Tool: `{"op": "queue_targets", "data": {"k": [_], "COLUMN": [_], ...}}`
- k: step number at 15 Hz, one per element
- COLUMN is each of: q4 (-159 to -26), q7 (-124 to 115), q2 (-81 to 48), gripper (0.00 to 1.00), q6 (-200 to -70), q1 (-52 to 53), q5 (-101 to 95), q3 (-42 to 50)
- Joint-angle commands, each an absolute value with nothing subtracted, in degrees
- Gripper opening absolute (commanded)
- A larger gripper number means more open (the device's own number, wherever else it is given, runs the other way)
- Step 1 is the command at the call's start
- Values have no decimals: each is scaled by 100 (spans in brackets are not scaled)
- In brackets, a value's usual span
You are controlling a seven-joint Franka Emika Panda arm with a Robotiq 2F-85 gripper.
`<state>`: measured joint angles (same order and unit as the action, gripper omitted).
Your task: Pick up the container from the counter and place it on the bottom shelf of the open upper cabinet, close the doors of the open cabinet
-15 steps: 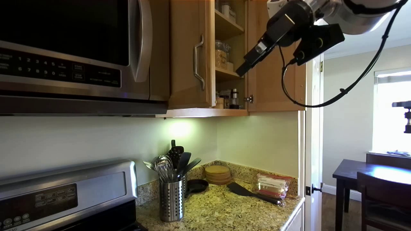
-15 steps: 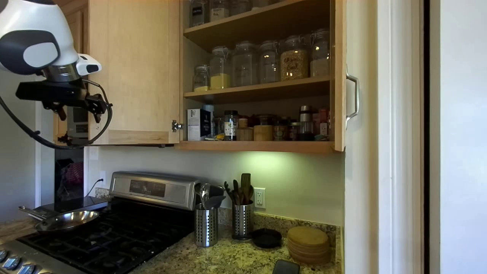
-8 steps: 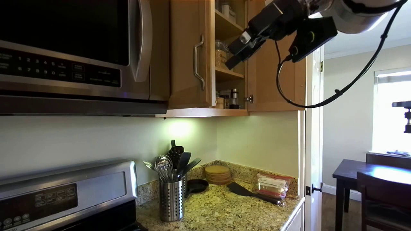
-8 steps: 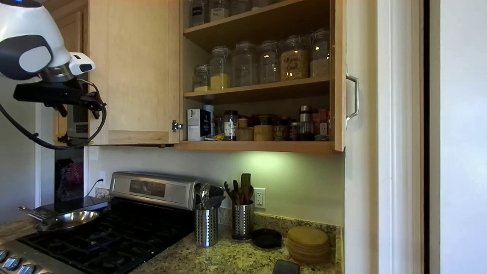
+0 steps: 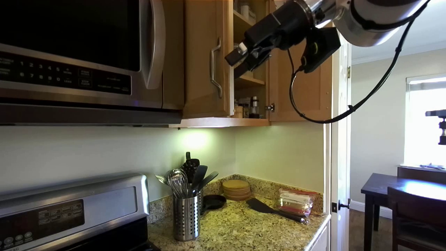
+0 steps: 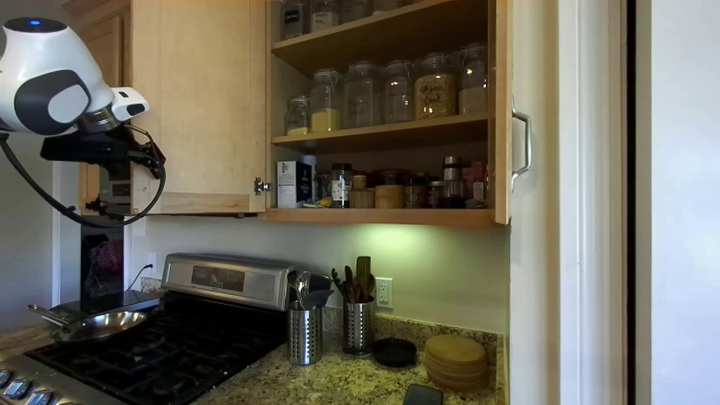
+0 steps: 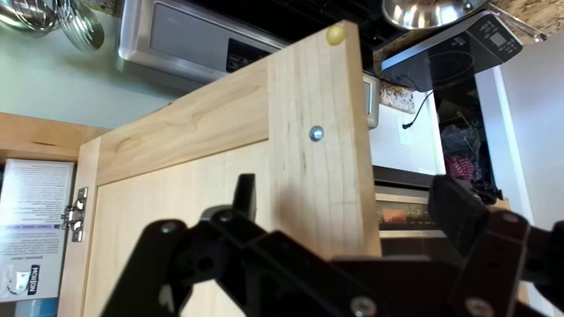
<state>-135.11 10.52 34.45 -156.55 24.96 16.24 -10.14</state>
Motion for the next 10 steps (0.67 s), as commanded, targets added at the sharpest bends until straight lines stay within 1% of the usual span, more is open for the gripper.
{"op": "queue_targets", "data": {"k": [1,10], "q4": [-13395,-13456], "q7": [704,284], "q2": [3323,3295], "gripper": [100,100], "q6": [-15923,-16230], "q1": [2235,1640], "q5": [1266,485], "q3": [-1153,-1365]}}
